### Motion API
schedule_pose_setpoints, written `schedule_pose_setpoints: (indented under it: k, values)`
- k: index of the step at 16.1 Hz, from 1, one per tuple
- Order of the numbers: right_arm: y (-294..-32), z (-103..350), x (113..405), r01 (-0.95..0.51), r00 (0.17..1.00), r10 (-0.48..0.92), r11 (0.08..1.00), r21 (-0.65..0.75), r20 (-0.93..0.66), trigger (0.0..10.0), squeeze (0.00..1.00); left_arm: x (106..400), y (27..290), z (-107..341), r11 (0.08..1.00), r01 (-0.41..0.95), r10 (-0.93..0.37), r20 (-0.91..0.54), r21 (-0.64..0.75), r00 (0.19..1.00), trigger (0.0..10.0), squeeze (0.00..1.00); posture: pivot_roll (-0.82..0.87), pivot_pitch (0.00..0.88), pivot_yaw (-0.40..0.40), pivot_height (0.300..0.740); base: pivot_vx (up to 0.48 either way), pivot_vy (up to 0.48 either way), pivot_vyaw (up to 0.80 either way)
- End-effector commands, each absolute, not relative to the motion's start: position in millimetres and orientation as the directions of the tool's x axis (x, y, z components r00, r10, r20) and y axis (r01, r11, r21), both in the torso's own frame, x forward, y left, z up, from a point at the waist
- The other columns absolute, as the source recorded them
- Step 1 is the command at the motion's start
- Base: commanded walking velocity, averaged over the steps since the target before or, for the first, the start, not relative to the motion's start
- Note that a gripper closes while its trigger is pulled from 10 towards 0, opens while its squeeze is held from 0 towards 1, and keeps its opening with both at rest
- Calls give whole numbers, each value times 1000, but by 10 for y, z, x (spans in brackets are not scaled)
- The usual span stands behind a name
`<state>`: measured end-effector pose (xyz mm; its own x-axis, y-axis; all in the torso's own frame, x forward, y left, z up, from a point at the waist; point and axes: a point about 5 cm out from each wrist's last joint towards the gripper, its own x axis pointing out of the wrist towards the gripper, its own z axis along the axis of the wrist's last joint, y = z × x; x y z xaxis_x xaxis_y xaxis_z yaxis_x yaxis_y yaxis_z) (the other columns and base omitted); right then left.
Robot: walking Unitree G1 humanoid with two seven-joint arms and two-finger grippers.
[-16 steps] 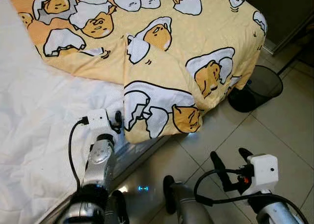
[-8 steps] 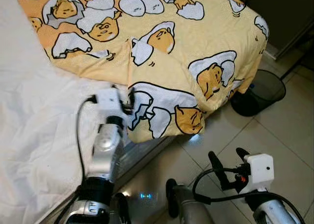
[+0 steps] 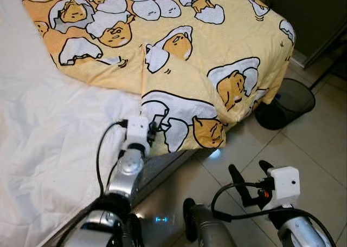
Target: Clean up the room
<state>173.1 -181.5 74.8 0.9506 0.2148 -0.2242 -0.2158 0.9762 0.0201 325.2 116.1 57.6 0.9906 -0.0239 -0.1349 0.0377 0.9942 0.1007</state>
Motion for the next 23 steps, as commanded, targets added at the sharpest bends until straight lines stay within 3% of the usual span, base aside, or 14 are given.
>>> schedule_pose_setpoints:
  k: [1,3,7,9,10,19,23]
  values:
    - [-1842,711,1662,-212,946,208,977,13,-247,10000,0,3214,1160,506,993,10,8,-150,118,989,10000,0,-341,229,-36,736,0,0,0]
    - [-1855,704,1641,-205,946,202,979,14,-253,10000,0,3206,1156,475,993,7,12,-159,115,987,10000,0,-343,233,-33,736,0,0,0]
    - [-1844,692,1633,-205,945,202,979,16,-259,10000,0,3037,867,154,985,153,-171,-381,-76,909,10000,0,-340,242,-32,736,0,0,0]
    - [-1857,685,1637,-203,944,200,979,15,-263,10000,0,3034,788,142,963,154,-232,-390,-221,891,10000,0,-346,241,-31,736,0,0,0]
    - [-1862,681,1641,-202,944,199,979,14,-264,10000,0,3044,757,161,957,174,-254,-380,-234,889,0,0,-347,236,-29,736,0,0,0]
    - [-1897,701,1783,-188,953,186,982,13,-240,10000,0,3237,937,318,950,122,-219,-333,-289,917,0,0,-338,201,-36,736,0,0,0]
    - [-1903,702,1841,-186,955,184,982,16,-234,10000,0,3159,1031,183,958,78,-191,-412,-276,891,0,0,-326,199,-33,736,0,0,0]
